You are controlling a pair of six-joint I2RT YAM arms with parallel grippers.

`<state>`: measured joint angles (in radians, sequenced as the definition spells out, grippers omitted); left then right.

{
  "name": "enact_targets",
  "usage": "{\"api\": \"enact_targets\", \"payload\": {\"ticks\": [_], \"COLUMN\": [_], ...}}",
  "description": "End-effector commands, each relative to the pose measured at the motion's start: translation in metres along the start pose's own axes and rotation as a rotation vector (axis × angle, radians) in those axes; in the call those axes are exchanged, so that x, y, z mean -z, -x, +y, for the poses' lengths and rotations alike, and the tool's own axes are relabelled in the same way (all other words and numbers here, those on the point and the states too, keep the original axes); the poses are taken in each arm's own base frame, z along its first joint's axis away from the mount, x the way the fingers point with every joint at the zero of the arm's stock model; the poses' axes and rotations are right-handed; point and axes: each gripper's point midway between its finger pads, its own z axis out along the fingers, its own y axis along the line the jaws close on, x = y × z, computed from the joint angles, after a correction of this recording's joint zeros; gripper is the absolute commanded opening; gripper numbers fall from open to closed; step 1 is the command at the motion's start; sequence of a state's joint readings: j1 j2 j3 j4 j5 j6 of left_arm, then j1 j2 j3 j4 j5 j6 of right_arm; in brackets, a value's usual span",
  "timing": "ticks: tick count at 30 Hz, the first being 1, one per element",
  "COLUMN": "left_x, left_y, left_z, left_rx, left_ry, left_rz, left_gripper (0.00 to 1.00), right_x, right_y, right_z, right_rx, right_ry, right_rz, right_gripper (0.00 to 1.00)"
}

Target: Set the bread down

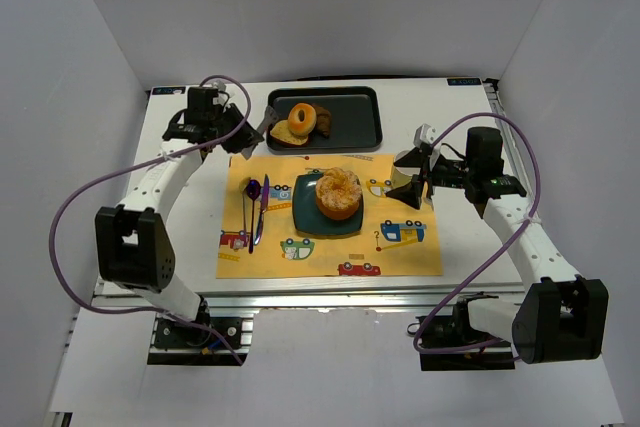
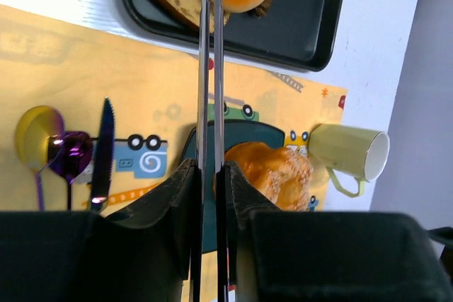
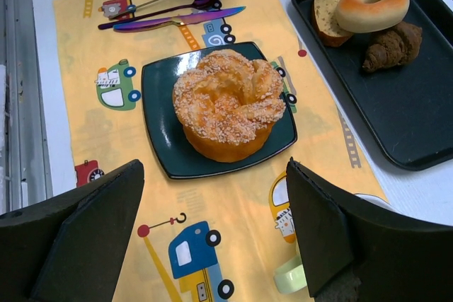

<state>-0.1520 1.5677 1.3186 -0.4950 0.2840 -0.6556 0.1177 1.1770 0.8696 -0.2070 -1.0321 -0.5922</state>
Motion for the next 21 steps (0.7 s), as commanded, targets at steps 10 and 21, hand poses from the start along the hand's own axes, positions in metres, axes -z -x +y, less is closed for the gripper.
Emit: {"api": "enact_targets", "payload": {"ticks": [10, 21], "left_x": [-0.028, -0.043], "left_y": [0.016, 0.015], "left_z": [-0.017, -0.02], "left_rx": [-0.033, -0.038], "left_ry": [-0.076, -0.11], "left_rz": [0.014, 0.037], "left_gripper": [0.4, 0.46], "right_x": [0.001, 0.0], "right_y": [0.013, 0.01], "right_z": [-0.002, -0.002], "right_rx": [0.034, 0.023], "right_ry": [0.005, 0.009], "right_rz": [-0.041, -0.037], "right_gripper": [0.85, 0.85]}}
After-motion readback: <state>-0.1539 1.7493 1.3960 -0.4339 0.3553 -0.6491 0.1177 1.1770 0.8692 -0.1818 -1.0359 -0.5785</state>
